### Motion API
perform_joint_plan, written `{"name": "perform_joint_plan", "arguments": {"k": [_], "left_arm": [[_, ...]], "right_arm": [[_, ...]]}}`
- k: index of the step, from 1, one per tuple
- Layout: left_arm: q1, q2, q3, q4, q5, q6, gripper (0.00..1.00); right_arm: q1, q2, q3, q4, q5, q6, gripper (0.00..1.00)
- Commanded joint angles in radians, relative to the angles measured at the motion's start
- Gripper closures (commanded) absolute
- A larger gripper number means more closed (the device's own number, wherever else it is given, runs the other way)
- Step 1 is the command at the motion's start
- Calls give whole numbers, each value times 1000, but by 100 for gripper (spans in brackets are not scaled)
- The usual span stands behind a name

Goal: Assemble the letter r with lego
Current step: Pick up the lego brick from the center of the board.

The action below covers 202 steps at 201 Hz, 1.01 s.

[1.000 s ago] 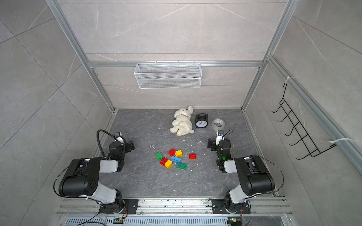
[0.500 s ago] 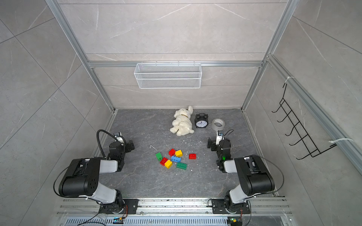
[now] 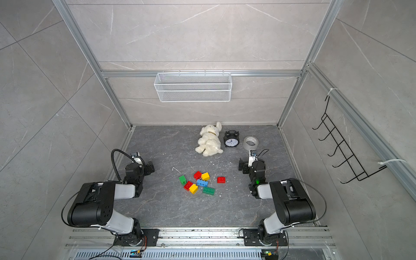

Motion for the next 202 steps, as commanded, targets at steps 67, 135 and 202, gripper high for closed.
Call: {"name": "perform_joint_plan", "arguments": {"k": [67,135,202], "left_arm": [[8,-497,452,-863,-204,-378,0],[-92,-576,454,-943,168,-235,9],[-430,-475,538,-967,-13,-117,13]], "right_arm": [[-5,-386,517,-1036,-159,282,1],[205,-375,572,-1246,-450,256,25],[567,-747,568,-1276,99,216,28]]}}
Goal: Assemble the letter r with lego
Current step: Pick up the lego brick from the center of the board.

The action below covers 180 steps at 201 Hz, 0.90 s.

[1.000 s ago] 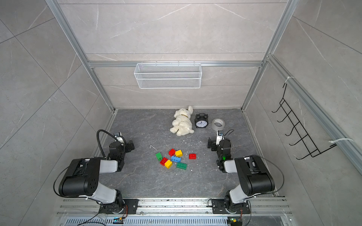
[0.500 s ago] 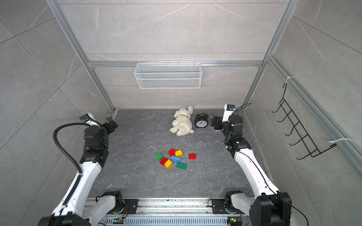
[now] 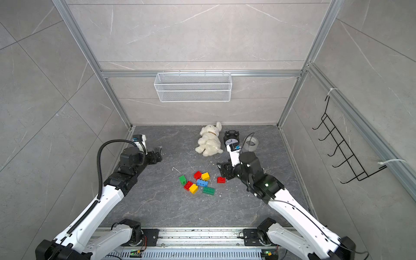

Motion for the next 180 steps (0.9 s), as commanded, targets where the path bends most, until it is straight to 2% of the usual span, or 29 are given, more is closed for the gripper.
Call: {"name": "perform_joint_plan", "arguments": {"k": [1,27,51,59,84,91,114,136,156,180], "left_arm": [[-62,40,81,-13,-56,74,13],[-75,34,115,-1,-40,67,14],[-77,-40,111,3,-52,76,14],[-77,-68,102,3,-62,80,14],[-77,-131,92,-24,-95,89,13],[-78,-142,91,-31,-97,91,13],[-78,-169,94,-45,-102,99,12],[-79,-172,95,-62,-98,101,12],[-78,-158,93,-89,-78,92,12],[-79,-125,92,-141,-50,82,14]], "right_arm": [[33,-72,38,-8,201,-26,28],[35,-81,93,10,112,-3,29],[34,-154,92,96,57,23,34],[34,-183,95,120,50,47,40],[35,-256,87,175,60,125,72],[34,-273,75,187,59,147,76],[33,-271,86,142,7,160,77],[33,-148,179,-44,-58,104,62],[35,-25,185,-134,-58,93,61],[35,107,145,-154,-89,89,73]]}}
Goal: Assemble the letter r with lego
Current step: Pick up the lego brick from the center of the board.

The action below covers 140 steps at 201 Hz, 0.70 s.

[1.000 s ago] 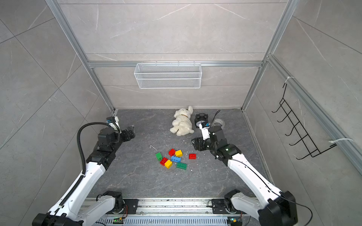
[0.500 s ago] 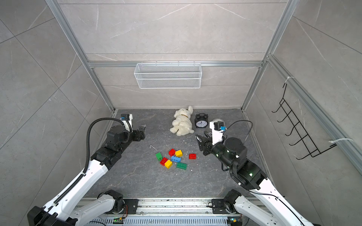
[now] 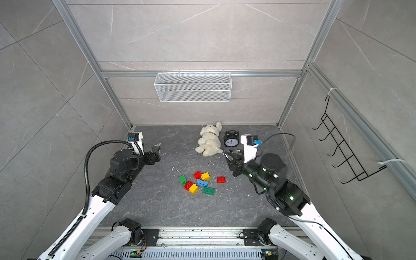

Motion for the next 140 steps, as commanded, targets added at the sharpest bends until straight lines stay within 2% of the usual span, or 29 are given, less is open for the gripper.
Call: {"name": "perform_joint_plan", "arguments": {"k": [1,19,35,45,58,71,83,140], "left_arm": [[-6,27,17,-60,28,12,14],[-8,56,9,-90,46,-9,20],[-7,82,-9,-101,77,-33,37],[-9,93,-31,-95,95,-55,46],[-10,107,-64,-75,115,-82,73],[-12,120,-89,-62,123,-110,90],[-13,130,-108,-47,133,-125,100],[-15,180,-150,-21,159,-183,100]], "right_arm": [[6,117,-42,-125,-52,-17,74],[4,197,-78,-97,-100,0,88],[5,249,-108,-59,-125,30,100],[6,279,-125,-37,-151,43,100],[7,320,-136,-18,-173,53,100],[10,360,-144,-3,-189,64,100],[14,390,-153,21,-198,72,100],[73,578,-113,55,-159,62,100]]}}
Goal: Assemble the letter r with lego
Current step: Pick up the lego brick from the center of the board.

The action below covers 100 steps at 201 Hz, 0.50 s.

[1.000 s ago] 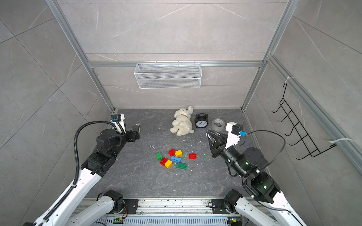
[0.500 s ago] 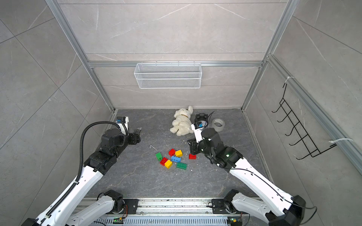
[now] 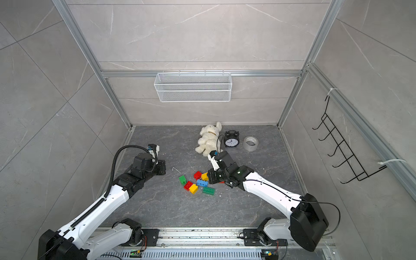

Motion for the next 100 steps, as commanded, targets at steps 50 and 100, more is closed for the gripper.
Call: {"name": "perform_joint_plan", "arguments": {"k": [50,100], "left_arm": [[-8,71,-47,83,87,-120,100],[-25,116,-70,132,114,-156,96]], "right_arm": [[56,230,116,4,110,-33,100],[58,376,231,-19,225,-42,100]]}}
